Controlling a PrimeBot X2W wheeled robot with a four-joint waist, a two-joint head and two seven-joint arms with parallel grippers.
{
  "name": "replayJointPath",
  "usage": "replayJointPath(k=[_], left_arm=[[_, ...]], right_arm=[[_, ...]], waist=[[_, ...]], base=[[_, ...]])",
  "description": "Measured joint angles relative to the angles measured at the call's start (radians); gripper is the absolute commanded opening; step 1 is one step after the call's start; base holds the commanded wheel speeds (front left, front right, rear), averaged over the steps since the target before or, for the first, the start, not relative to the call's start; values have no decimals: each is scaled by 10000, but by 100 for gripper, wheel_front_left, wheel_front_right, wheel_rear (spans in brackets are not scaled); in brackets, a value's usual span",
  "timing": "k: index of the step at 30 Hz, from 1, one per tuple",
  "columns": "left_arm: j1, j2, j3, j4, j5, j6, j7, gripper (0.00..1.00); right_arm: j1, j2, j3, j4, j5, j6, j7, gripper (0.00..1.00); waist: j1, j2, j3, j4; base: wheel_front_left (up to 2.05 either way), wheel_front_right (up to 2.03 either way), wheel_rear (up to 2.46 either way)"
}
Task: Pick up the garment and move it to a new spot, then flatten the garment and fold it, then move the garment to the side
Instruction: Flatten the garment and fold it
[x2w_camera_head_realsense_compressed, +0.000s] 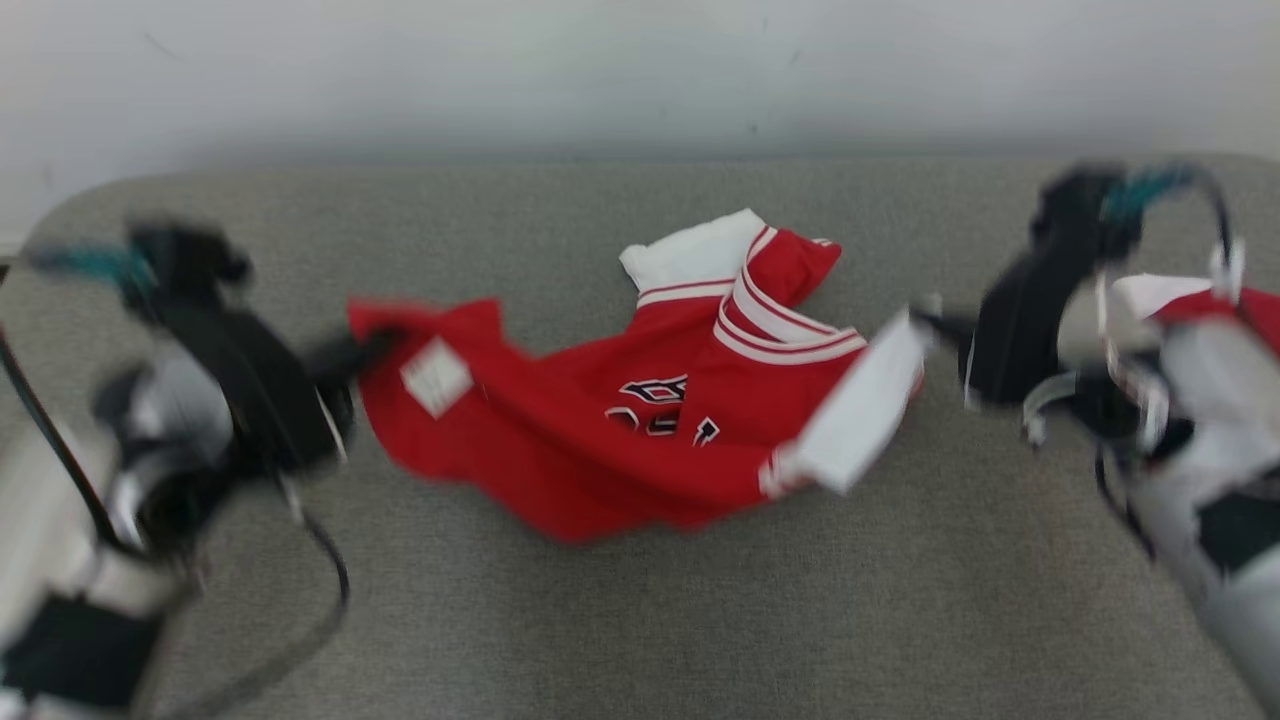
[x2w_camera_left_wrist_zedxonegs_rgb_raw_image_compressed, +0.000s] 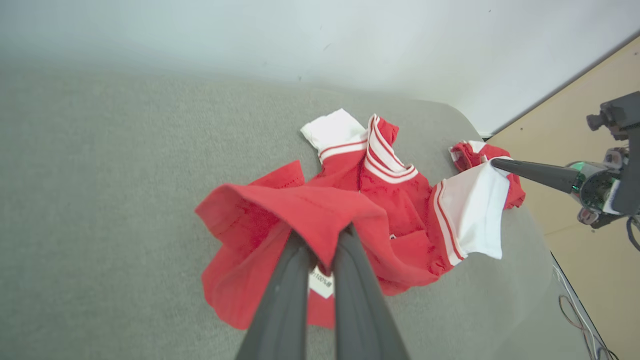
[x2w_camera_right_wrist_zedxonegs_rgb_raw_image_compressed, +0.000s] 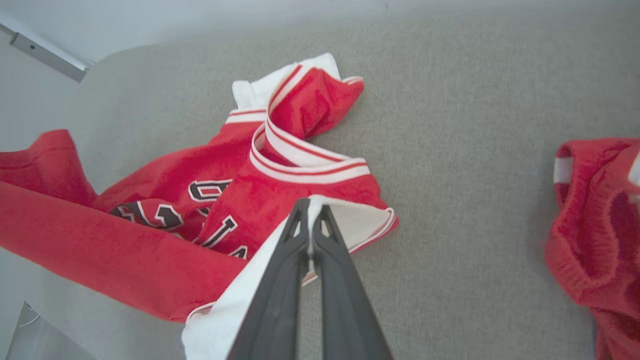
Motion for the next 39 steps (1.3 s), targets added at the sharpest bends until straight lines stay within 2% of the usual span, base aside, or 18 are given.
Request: replayJointPath(k=[3,5,6,7,10,12,14,16,18,19,21,23,30,36,39], left_arm=[[-2488,-282,568,1097,-65,10,307,0],[-4079,-414,1043,1540,255,94,44,0],[-4761,-460,1285,1622,514,111,-199,0],[-6023,-683,1868,1707,750,320,-1177,0],[-7278,-765,2487,1246,1080,351,-2500,0],[-6985,-667,2834,846,878,265,-2824,0],[-6125,-575,2871,1126,652,188,-3066,0],[-4812,-604,2727,1708,639,127,-3292,0],[-3300,-846,2775,2316,299,115,-3409,0],[-3300,-846,2775,2316,299,115,-3409,0],[-1993,-1005,2556,2708,136,102,-3453,0],[-1078,-1032,2105,2917,499,86,-3691,0],[267,-1440,1331,3173,846,-79,-4297,0],[1086,-1331,786,3035,1384,-92,-4711,0],[1536,-1250,796,3007,1406,-92,-4939,0]], right_arm=[[-2298,535,-297,926,-378,-268,82,0],[-4065,796,-548,1478,-1053,-322,-403,0],[-4834,888,-773,1544,-1465,-322,-894,0],[-6210,1112,-1292,1509,-1923,-324,-2151,0],[-7225,1415,-1850,859,-1985,-322,-3728,0],[-6888,1421,-1801,395,-2094,-316,-4240,0],[-6121,1459,-1578,443,-2148,-291,-4717,0],[-4838,1453,-1333,577,-2148,-19,-4999,0],[-3464,1526,-1266,842,-2082,115,-5359,0],[-3464,1526,-1266,842,-2082,115,-5359,0],[-2344,1521,-1264,899,-2015,245,-5710,0],[-1474,1471,-1298,957,-1810,405,-5973,0],[1023,1434,-1168,1237,-1639,895,-6661,0],[2269,1306,-715,1237,-1724,1195,-6790,0],[2693,1005,-591,1204,-1948,1191,-6851,0]], waist=[[1,1,412,-136],[3,1,699,-217],[3,1,841,-252],[1,0,1132,-315],[1,0,1577,-376],[-2,-2,1880,-399],[-1,-1,2174,-410],[3,2,2423,-417],[6,3,2586,-423],[6,3,2586,-423],[3,3,2606,-437],[-1,1,2527,-444],[-2,0,1877,-408],[-3,-1,1122,-340],[-4,-1,713,-300]], base=[[0,0,0],[0,0,0],[0,0,0],[0,0,0],[0,0,0],[0,0,0],[0,0,0],[0,0,0],[0,0,0],[0,0,0],[0,0,0],[0,0,0],[0,0,0],[0,0,0],[0,0,0]])
